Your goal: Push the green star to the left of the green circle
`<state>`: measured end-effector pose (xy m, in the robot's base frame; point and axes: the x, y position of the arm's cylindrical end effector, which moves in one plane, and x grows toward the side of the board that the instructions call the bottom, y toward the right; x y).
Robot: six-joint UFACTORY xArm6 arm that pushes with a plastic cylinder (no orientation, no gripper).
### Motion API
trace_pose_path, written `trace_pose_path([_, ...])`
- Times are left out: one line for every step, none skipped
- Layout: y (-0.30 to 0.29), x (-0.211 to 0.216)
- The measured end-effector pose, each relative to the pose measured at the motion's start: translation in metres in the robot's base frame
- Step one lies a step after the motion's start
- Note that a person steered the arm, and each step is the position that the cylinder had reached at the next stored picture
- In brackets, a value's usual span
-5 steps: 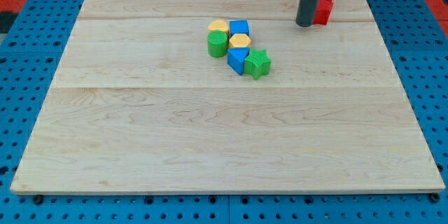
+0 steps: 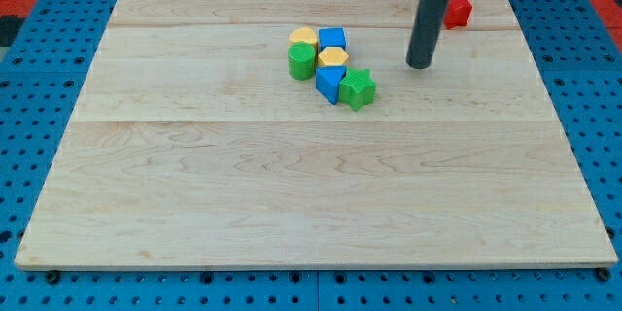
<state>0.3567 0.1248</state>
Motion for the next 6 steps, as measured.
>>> trace_pose_path([-0.033,0.030])
trace_pose_path([-0.056,0.066])
trace_pose_path([-0.090,0.070])
trace_pose_path([-0.130,0.067])
trace_pose_path([-0.174,0.047])
trace_pose_path([-0.213,0.022])
